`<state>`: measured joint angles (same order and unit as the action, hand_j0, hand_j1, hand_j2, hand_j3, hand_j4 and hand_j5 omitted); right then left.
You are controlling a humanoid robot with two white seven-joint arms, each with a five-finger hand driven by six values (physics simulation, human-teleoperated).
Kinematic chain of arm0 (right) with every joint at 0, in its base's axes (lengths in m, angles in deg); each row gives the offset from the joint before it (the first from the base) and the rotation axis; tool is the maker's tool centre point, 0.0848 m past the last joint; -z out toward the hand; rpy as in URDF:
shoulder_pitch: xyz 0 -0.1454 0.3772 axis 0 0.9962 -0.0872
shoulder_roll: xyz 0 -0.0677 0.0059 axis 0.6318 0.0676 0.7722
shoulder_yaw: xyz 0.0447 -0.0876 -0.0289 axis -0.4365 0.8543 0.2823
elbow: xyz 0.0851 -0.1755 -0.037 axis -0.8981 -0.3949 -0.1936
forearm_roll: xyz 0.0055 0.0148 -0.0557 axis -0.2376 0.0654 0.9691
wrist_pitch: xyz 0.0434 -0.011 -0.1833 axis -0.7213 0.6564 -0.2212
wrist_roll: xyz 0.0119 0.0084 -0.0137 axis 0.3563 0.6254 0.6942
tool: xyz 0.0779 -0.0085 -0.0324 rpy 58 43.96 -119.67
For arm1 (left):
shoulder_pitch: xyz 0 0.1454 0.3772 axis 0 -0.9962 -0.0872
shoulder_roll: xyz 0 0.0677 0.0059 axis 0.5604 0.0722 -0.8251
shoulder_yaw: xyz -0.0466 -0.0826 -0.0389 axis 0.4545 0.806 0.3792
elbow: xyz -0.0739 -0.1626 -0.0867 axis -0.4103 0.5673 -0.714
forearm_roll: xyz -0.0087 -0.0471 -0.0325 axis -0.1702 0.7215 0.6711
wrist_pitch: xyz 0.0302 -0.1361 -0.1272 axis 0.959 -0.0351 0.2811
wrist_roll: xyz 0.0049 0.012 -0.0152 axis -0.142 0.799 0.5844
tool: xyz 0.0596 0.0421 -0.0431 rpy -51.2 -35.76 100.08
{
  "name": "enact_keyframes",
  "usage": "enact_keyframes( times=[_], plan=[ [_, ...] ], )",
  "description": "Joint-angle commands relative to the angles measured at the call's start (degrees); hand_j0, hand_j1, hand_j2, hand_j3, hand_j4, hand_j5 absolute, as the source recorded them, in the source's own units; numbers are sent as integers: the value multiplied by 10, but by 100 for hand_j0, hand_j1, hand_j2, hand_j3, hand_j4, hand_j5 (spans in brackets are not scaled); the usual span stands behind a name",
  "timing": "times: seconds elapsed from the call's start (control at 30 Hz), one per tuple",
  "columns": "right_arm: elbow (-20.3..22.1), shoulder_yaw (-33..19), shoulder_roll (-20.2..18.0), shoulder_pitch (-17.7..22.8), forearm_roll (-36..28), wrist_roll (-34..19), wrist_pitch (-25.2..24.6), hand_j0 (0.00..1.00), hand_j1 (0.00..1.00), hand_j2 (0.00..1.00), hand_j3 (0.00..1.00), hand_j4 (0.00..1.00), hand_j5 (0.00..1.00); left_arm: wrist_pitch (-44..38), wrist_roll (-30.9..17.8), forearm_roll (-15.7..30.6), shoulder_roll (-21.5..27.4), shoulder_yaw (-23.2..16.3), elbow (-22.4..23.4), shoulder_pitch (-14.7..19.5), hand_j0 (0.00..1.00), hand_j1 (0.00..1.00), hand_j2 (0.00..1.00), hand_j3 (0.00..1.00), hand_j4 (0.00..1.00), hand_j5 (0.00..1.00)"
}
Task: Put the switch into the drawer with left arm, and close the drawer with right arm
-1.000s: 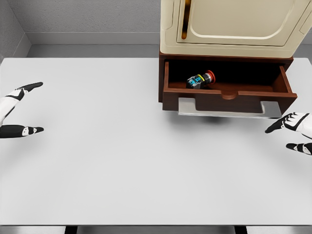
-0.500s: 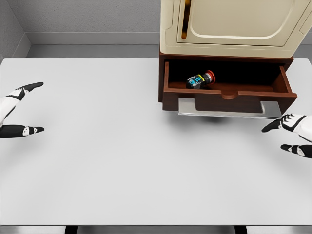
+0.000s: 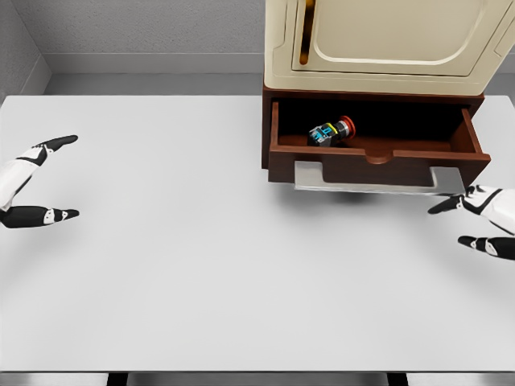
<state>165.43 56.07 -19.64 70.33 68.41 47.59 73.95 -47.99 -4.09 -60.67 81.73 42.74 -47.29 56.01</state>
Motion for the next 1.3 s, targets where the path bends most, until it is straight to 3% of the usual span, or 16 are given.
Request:
enact_keyframes(
  times=[0.0, 0.17, 0.4, 0.6, 0.77, 0.83, 0.93, 1.27],
  plan=[
    [0, 0, 3, 0, 0, 1, 0, 74, 74, 74, 74, 74, 74, -2, 0, 5, 0, 0, -1, 0, 100, 100, 100, 100, 100, 100],
    [-1, 1, 18, -7, 8, 1, 0, 74, 74, 74, 74, 74, 74, -2, 0, 5, 0, 0, 0, 0, 100, 100, 100, 100, 100, 100],
    [-26, 4, -17, 8, 14, 0, 0, 70, 70, 70, 70, 70, 70, -2, 0, -1, -8, 0, 1, 0, 100, 100, 100, 100, 100, 100],
    [-35, 4, -43, 27, 42, -1, 0, 60, 60, 60, 60, 60, 60, -2, 0, -3, -8, 3, 2, -6, 100, 100, 100, 100, 100, 100],
    [-16, -1, -35, 27, 56, -25, 0, 55, 55, 55, 55, 55, 55, -2, 0, -4, -8, 3, 1, -8, 100, 100, 100, 100, 100, 100],
    [-7, -1, -35, 27, 53, -25, 0, 44, 44, 44, 44, 44, 44, -2, 0, -3, -8, 2, 0, -9, 100, 100, 100, 100, 100, 100],
    [-4, -2, -35, 26, 53, -25, 0, 38, 38, 38, 38, 38, 38, -2, 0, -3, -8, 0, -10, -9, 100, 100, 100, 100, 100, 100],
    [2, -4, -32, 17, 50, -21, 0, 40, 40, 40, 40, 40, 40, -2, 0, -4, -19, 0, -7, -9, 100, 100, 100, 100, 100, 100]
  ],
)
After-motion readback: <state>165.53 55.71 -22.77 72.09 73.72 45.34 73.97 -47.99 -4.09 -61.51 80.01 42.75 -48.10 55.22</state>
